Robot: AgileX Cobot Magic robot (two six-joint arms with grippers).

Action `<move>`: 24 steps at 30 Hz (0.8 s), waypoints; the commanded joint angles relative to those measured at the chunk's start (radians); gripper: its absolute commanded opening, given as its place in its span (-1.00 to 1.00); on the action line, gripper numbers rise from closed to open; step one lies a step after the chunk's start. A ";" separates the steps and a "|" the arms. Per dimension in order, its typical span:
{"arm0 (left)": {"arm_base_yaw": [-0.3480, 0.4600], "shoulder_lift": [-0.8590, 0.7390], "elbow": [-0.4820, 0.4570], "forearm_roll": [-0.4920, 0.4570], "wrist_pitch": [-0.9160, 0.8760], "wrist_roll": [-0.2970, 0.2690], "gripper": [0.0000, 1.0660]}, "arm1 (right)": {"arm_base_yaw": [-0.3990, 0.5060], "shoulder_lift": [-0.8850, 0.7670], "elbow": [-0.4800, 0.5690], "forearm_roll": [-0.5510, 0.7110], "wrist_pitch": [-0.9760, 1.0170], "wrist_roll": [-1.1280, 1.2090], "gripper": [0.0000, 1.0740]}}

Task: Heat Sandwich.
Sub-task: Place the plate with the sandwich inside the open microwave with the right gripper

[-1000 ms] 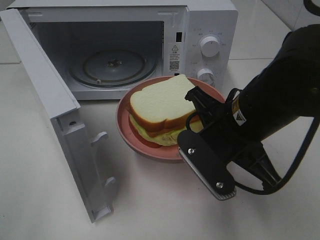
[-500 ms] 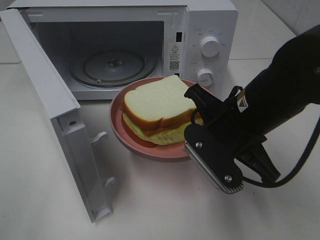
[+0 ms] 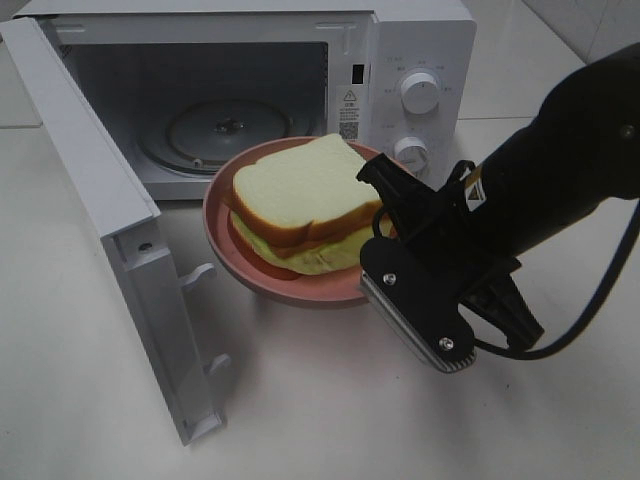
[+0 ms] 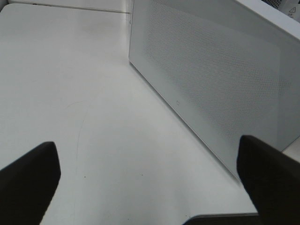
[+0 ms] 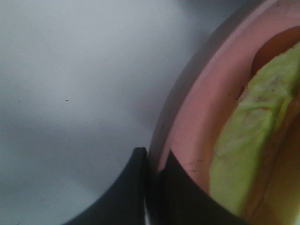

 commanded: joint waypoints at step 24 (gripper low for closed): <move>-0.002 -0.007 0.002 -0.002 -0.001 -0.002 0.82 | -0.003 0.223 -0.290 0.188 -0.027 -0.230 -1.00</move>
